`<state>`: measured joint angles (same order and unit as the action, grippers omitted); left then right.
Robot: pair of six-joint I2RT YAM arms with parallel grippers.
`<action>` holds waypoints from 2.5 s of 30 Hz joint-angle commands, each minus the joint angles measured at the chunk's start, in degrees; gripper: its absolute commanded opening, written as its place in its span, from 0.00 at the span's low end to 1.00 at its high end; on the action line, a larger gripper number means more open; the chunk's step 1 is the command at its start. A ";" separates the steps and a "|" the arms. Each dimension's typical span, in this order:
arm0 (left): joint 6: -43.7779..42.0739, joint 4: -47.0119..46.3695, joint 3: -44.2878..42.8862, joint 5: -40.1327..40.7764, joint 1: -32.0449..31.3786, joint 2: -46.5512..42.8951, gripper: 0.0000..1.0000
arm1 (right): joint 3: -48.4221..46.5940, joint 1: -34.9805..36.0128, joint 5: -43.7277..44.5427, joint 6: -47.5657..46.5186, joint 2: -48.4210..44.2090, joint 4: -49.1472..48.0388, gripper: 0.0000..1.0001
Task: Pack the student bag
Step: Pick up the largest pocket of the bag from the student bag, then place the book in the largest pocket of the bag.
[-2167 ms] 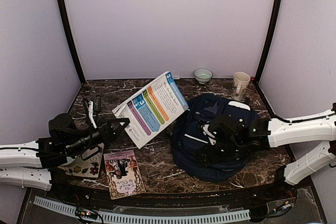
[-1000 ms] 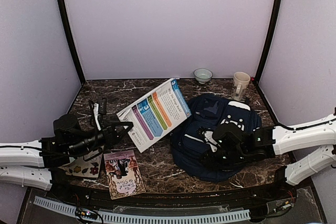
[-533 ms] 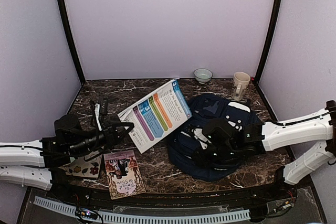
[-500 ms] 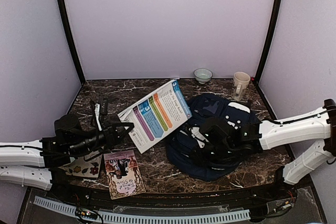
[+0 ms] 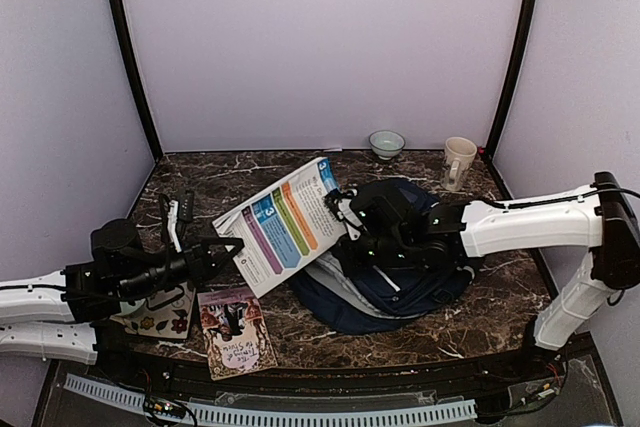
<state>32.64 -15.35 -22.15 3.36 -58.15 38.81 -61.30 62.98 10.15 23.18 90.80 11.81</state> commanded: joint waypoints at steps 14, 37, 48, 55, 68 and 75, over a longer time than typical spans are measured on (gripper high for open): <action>3.66 4.74 -5.53 -17.08 -0.12 1.42 0.00 | 2.32 -2.60 12.66 0.82 -14.73 -3.33 0.00; 2.97 9.20 -8.11 -22.20 -0.12 8.80 0.00 | -7.95 -3.93 22.00 -4.69 -16.68 0.88 0.00; 1.92 11.73 -7.64 -23.41 -0.12 5.06 0.00 | -12.73 -7.35 19.41 -6.27 -14.03 1.02 0.00; 3.33 9.92 -6.97 -18.26 -0.12 8.97 0.00 | -13.30 -7.35 11.90 -6.49 -14.57 -1.01 0.00; 20.11 -15.01 0.42 -14.83 0.75 19.85 0.00 | -5.15 -6.79 0.16 -7.23 -16.60 -7.28 0.00; 26.25 -24.96 2.61 -15.50 4.34 25.83 0.00 | -3.04 -4.79 -1.07 -8.03 -16.59 -7.77 0.00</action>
<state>54.83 -30.13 -19.18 -12.82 -55.07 62.43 -64.10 56.51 11.20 16.19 76.84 13.23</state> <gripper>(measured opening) 0.038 0.007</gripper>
